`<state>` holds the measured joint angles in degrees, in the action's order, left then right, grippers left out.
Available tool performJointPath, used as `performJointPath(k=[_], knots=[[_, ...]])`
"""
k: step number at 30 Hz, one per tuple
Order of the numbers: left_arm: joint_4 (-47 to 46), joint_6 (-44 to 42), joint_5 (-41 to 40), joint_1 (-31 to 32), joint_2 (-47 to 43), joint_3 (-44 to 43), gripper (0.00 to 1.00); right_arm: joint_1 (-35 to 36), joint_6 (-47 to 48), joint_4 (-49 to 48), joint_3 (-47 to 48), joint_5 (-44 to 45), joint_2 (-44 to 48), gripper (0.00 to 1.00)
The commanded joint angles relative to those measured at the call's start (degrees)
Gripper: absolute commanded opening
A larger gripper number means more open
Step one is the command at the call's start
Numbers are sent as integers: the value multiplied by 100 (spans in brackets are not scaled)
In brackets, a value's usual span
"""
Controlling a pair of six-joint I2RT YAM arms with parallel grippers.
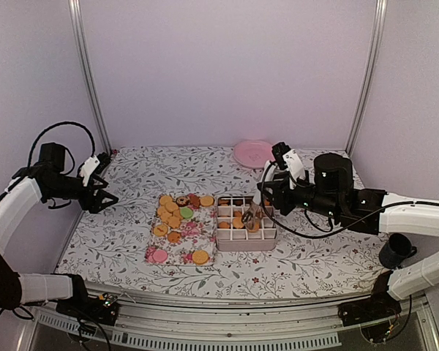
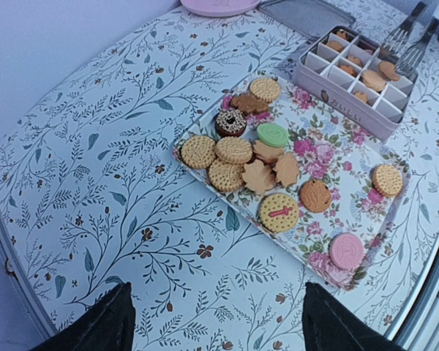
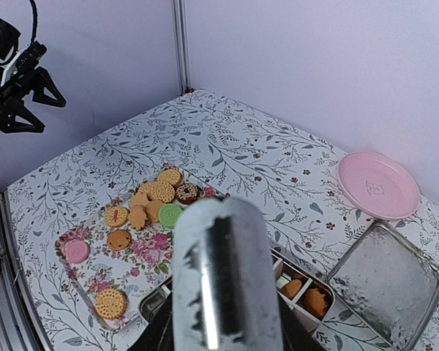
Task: Pack the cookies
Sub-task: Place the fake cookies in the empty pocket of the box.
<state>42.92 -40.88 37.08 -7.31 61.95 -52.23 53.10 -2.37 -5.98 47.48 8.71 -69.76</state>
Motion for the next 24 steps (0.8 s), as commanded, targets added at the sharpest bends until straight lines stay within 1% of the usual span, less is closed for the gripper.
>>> performJointPath(k=[1, 11, 15, 19, 24], knots=[[23, -43, 71, -53, -17, -32, 79, -31, -36, -134, 35, 73, 79, 37], [19, -50, 71, -52, -8, -24, 79, -72, 25, -145, 146, 39, 42, 36], [7, -27, 80, -60, 18, -24, 79, -75, 82, -237, 381, -193, -64, 35], [-29, 20, 47, -62, 31, 1, 79, -48, 83, -322, 898, -692, -563, 35], [-46, 2, -7, -107, 36, 37, 79, 284, 83, -586, 1517, -933, -1399, 35]])
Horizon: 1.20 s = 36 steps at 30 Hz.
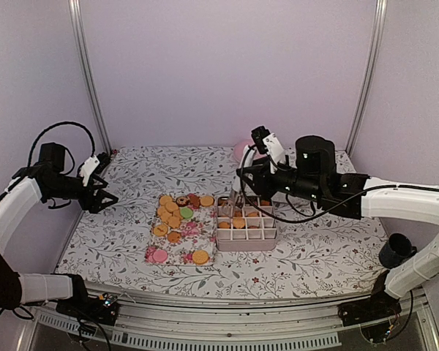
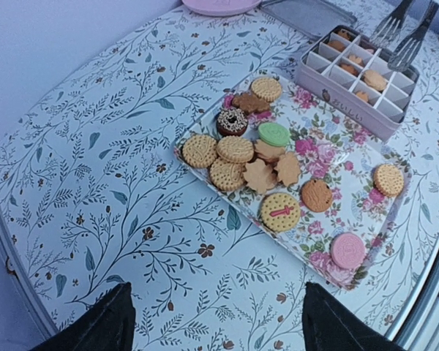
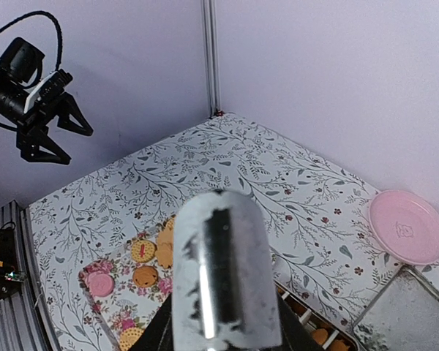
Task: Pack the cookies
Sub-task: Place the fake cookies in the empty pocket of the box, then pick up the fake cookies from the plate.
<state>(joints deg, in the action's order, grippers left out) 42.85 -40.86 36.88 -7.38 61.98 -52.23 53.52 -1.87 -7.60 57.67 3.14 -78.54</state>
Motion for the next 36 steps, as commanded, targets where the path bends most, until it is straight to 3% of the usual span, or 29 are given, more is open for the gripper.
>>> performJointPath(k=[1, 15, 36], knots=[[-45, 4, 8, -112, 40, 37, 79, 325, 36, -453, 663, -424, -741, 35], [9, -94, 47, -244, -27, 81, 79, 790, -7, -592, 2816, -921, -3428, 35], [30, -122, 171, -315, -45, 55, 79, 875, -269, -842, 2959, -976, -4081, 36]])
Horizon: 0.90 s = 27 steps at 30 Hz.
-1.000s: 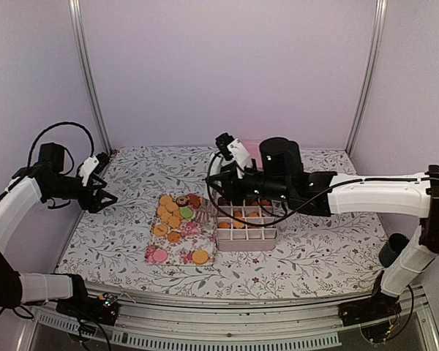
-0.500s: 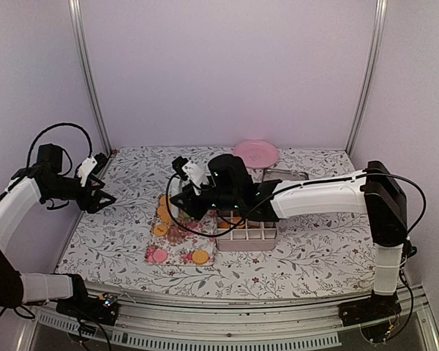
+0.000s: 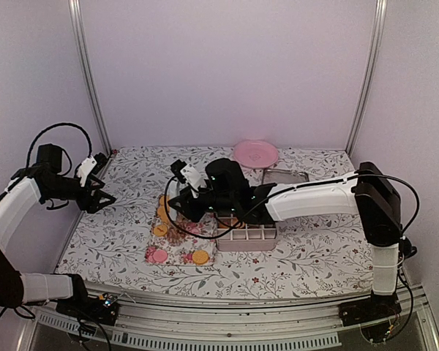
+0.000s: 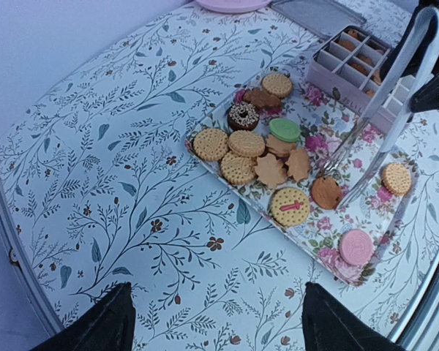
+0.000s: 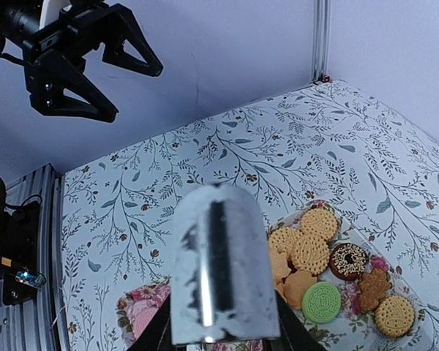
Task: Pack the cookies
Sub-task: Pick up the fake cookies from the plate.
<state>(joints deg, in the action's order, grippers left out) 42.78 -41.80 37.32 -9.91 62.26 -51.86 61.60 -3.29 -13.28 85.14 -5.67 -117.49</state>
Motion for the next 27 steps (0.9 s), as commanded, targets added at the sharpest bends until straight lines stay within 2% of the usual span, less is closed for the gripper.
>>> performJointPath(k=[1, 11, 17, 20, 27], knots=[[36, -36, 125, -63, -81, 13, 79, 66, -142, -291, 225, -101, -206, 36], [33, -30, 136, -65, -47, -17, 79, 231, 17, -294, 275, 106, -275, 34], [21, -40, 134, -63, -65, 8, 79, 283, 266, -92, 275, 468, -159, 21], [15, -29, 135, -63, -65, 17, 79, 285, 289, -54, 283, 563, -46, 9], [18, -30, 109, -59, -89, 18, 79, 287, 552, -26, 265, 742, 530, 1]])
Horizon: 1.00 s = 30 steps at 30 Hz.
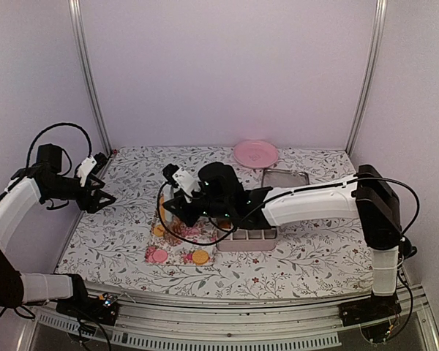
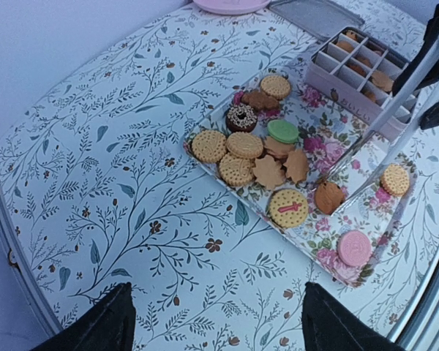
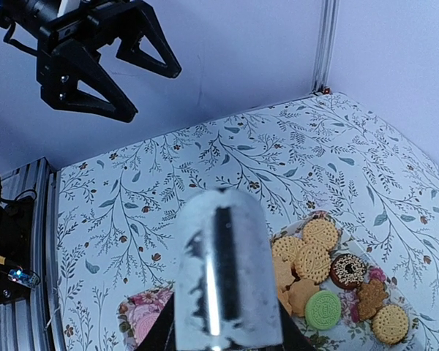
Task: Pack the cookies
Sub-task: Pick up the fake cookies from the plate, then place the fake cookies in the empty pocket of the box.
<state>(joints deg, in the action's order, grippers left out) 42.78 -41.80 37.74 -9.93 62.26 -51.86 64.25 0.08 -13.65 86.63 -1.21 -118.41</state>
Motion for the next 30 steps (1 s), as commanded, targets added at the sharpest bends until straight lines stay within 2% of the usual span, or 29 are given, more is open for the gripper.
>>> performJointPath(k=[1, 7, 15, 20, 25, 30], knots=[[17, -30, 67, -61, -91, 16, 79, 18, 239, 18, 79, 335, 752, 1], [19, -29, 73, -61, -91, 18, 79, -134, 355, 67, -685, 623, 1829, 1], [28, -7, 144, -53, -100, -4, 79, -704, 119, 310, -2910, 1253, 4038, 1], [20, -3, 135, -52, -68, -9, 79, -1010, 20, 582, -3846, 1618, 5141, 2], [1, 15, 156, -53, -22, -25, 79, -1149, -198, 777, -4194, 1787, 5671, 3], [-14, 22, 142, -52, -23, -37, 79, -1158, -283, 882, -4250, 1768, 5662, 5]])
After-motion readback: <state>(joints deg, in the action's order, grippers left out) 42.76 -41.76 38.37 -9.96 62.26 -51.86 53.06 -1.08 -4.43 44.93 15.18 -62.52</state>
